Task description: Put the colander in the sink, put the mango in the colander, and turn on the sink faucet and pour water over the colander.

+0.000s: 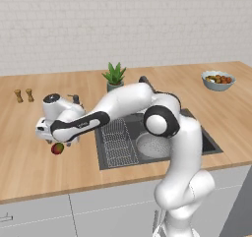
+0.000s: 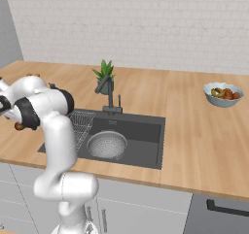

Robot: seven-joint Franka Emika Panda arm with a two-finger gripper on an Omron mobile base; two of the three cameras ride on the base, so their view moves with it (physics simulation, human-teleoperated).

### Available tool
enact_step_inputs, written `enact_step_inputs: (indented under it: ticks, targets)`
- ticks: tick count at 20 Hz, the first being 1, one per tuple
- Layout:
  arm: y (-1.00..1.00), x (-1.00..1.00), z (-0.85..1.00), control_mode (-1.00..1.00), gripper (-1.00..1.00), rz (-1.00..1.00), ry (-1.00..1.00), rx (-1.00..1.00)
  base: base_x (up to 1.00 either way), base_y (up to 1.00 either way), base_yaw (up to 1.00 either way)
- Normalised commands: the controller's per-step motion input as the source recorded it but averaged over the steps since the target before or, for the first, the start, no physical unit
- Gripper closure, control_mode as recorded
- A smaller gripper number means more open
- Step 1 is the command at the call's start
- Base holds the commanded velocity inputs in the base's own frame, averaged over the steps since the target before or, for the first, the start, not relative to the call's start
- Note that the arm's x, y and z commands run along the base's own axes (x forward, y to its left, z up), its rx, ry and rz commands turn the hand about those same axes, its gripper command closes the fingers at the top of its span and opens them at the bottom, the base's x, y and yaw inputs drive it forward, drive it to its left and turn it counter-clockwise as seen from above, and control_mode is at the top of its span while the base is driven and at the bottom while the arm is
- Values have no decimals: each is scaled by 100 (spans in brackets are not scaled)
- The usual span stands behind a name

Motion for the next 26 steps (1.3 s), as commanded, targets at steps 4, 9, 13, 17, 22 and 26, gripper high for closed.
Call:
enact_step_inputs:
  ticks: [4,9,13,17,22,26]
  targets:
    - [3,29,-29,-100,-100,0,3,0,0,0,0]
    - [4,29,-26,-100,-100,0,1,0,0,0,0]
    - [13,24,-20,-100,-100,0,2,0,0,0,0]
    - [19,22,-20,-100,-100,0,3,0,0,0,0]
    - [11,9,-20,-100,-100,0,4,0,0,0,0]
    - [0,2,-22,-100,-100,0,3,-2,0,0,0]
